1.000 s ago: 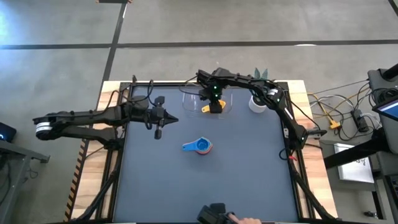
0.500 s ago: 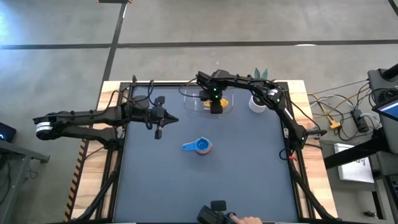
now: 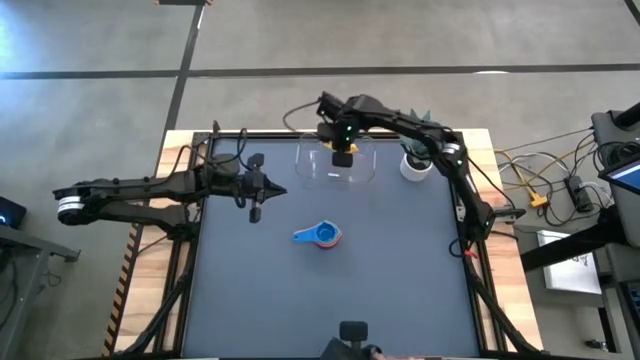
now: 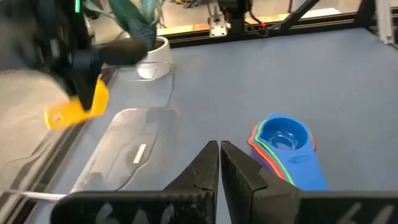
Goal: Nest measuring cups in basket
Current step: Stack the yellow measuring cup on top of the blue measuring cup
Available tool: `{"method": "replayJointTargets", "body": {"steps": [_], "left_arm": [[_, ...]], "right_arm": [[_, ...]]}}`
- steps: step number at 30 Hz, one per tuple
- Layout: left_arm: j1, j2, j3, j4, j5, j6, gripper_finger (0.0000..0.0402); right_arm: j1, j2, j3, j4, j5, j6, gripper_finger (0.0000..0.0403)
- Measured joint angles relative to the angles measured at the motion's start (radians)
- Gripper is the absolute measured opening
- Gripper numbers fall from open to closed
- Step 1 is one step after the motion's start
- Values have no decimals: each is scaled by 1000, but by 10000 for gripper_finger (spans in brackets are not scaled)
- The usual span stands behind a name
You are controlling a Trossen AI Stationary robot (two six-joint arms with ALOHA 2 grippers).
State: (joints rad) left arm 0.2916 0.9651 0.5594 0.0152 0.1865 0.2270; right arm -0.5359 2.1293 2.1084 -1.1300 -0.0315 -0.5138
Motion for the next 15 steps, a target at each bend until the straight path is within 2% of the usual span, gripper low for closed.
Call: {"method": "replayJointTargets", "body": {"steps": [3, 8, 15], "left_arm": [[1, -16, 0, -10, -20, 1, 0], [6, -76, 0, -37, -22, 23, 0], [11, -195, 0, -108, -31, 24, 0]], "right_arm": [[3, -76, 2, 5, -91, 28, 8], [35, -175, -8, 45, -370, 111, 8], [171, -197, -44, 86, -609, 150, 8]]}}
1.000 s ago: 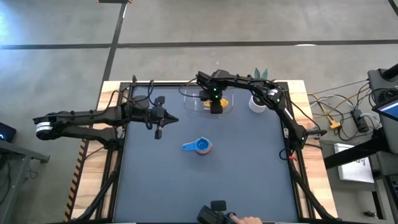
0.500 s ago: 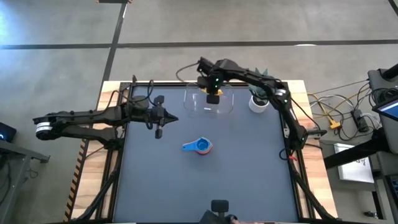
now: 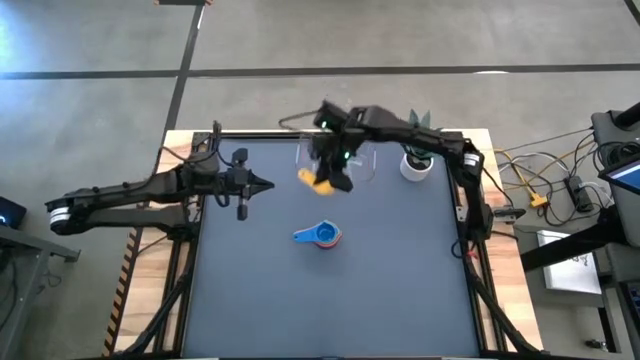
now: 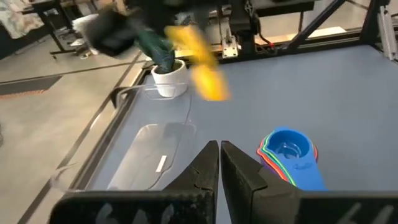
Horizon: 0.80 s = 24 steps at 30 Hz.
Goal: Nest measuring cups in basket
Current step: Stack the yellow measuring cup on top of the blue measuring cup
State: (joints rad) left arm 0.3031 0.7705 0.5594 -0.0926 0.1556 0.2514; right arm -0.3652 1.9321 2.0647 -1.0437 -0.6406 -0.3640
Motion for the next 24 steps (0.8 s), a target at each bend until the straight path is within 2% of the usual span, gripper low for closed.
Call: {"method": "replayJointTargets", "body": {"steps": [2, 7, 11, 17, 24], "left_arm": [[0, -33, 0, -31, -16, -3, 0], [0, -96, 0, -74, -17, -28, 0], [0, -111, 0, -93, -17, -36, 0], [0, -95, 0, -93, -16, -52, 0], [0, -64, 0, -81, -16, -54, 0]], "right_arm": [[41, 9, -19, 7, -61, 0, 8], [118, 34, -98, 41, -123, 15, 8], [135, 35, -196, 159, -228, 63, 8], [138, 35, -319, 270, -281, 109, 8], [140, 35, -405, 387, -283, 155, 8]]}}
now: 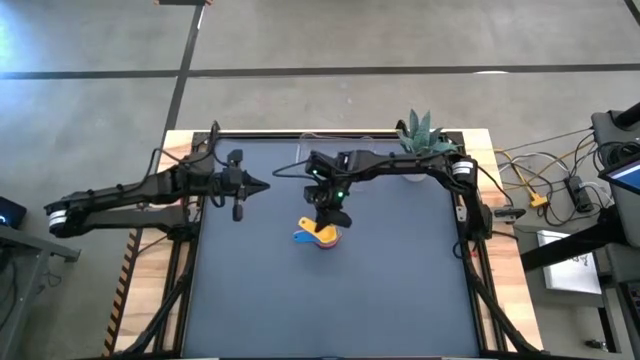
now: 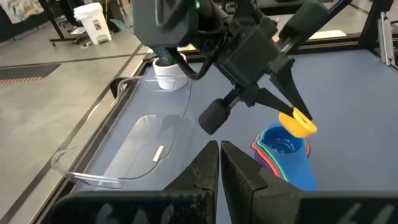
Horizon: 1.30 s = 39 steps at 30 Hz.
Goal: Nest measuring cups in basket
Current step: Stack the yellow measuring cup on top of the blue measuring cup
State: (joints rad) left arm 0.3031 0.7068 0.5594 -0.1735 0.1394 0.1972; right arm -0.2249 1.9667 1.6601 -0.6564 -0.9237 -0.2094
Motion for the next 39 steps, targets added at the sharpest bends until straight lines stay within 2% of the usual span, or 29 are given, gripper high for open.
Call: {"method": "replayJointTargets", "body": {"steps": [9, 15, 20, 39], "left_arm": [[0, 13, 0, 1, 1, 10, 0], [0, 11, 0, 1, 1, 6, 0], [0, 11, 0, 1, 2, 3, 0], [0, 11, 0, 1, 3, -16, 0]], "right_arm": [[-2, -1, -55, 48, 8, 11, 8], [-5, -1, -57, 50, 9, 8, 8], [-5, -1, -57, 51, 53, 0, 9], [-7, -2, -57, 56, 63, 13, 11]]}}
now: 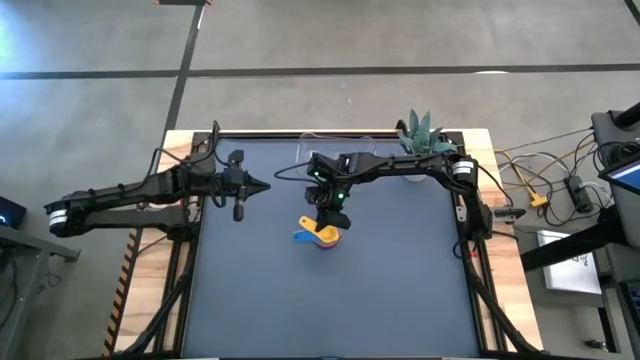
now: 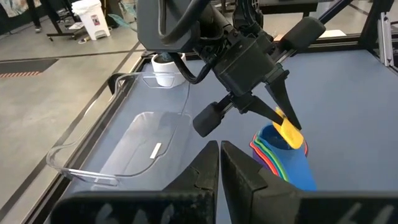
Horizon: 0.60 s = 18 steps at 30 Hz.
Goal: Nest measuring cups in basket
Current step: Stack the yellow measuring cup on top of the blue measuring cup
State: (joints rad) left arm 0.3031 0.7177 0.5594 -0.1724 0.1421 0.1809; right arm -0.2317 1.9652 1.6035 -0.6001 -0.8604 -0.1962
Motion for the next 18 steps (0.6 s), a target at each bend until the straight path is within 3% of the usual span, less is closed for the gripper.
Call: {"method": "replayJointTargets", "body": {"steps": [18], "left_arm": [[0, 0, 0, 0, 0, -21, 0]], "right_arm": [[0, 0, 0, 0, 113, 13, 66]]}}
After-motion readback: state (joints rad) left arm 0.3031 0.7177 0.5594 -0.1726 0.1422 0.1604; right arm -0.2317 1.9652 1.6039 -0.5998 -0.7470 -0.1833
